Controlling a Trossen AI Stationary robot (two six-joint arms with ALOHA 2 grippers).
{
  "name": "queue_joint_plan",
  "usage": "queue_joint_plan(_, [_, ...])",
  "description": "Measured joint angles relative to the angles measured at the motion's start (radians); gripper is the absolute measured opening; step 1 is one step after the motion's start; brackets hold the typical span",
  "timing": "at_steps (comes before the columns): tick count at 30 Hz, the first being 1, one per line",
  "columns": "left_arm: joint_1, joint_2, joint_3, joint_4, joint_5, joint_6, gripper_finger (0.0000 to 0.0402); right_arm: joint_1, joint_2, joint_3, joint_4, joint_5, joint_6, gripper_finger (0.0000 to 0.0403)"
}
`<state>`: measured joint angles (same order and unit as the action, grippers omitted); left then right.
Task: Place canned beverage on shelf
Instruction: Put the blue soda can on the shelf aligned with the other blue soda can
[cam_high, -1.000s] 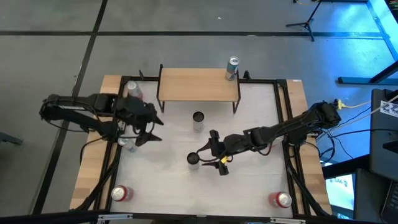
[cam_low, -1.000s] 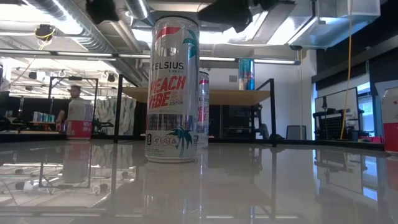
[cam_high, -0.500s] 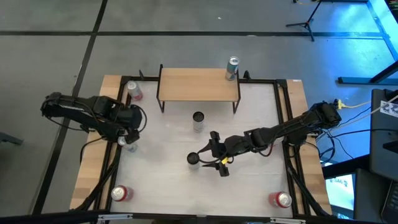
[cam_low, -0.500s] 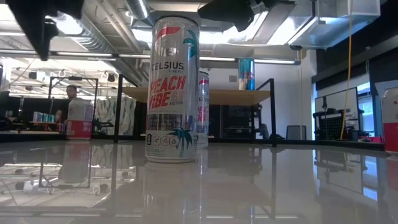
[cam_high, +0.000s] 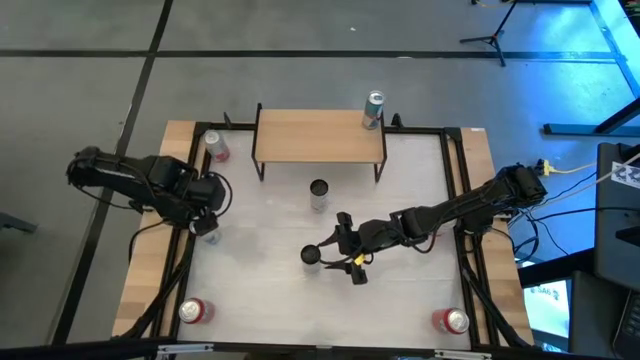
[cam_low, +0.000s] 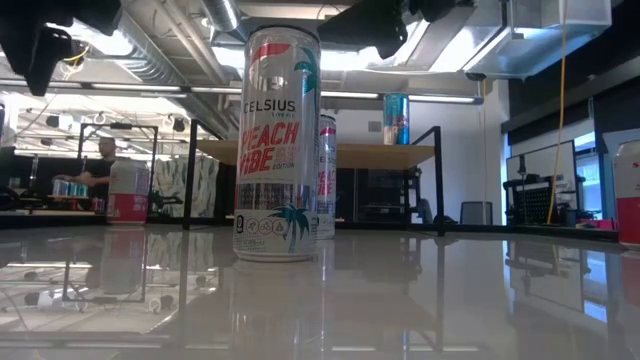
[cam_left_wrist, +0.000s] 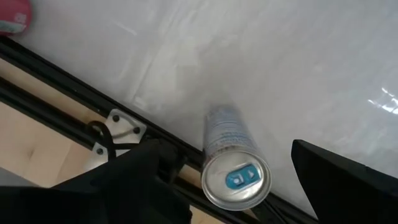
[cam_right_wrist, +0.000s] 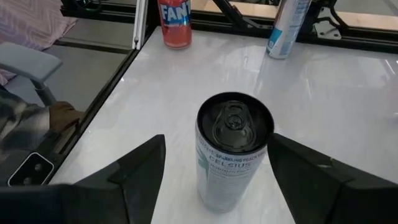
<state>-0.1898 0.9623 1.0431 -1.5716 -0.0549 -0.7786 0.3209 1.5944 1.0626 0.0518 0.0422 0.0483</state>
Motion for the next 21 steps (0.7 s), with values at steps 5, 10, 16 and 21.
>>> queue_joint_plan(5, [-0.076, 0.0, -0.002, 0.0, 0.016, -0.06, 0.0354, 0.0, 0.0, 0.0, 0.004, 0.0, 0.0, 0.0277])
queue_joint_plan(10, [-0.145, 0.0, -0.059, 0.001, 0.022, -0.127, 0.0353, 0.0, 0.0, 0.0, 0.004, 0.0, 0.001, 0.0277])
queue_joint_plan(16, [-0.176, 0.0, -0.138, 0.02, 0.054, -0.141, 0.0353, 0.0, 0.0, 0.0, 0.008, 0.0, 0.002, 0.0277])
queue_joint_plan(21, [-0.176, 0.0, -0.164, 0.022, 0.075, -0.157, 0.0353, 0.0, 0.0, 0.0, 0.008, 0.0, 0.001, 0.0277])
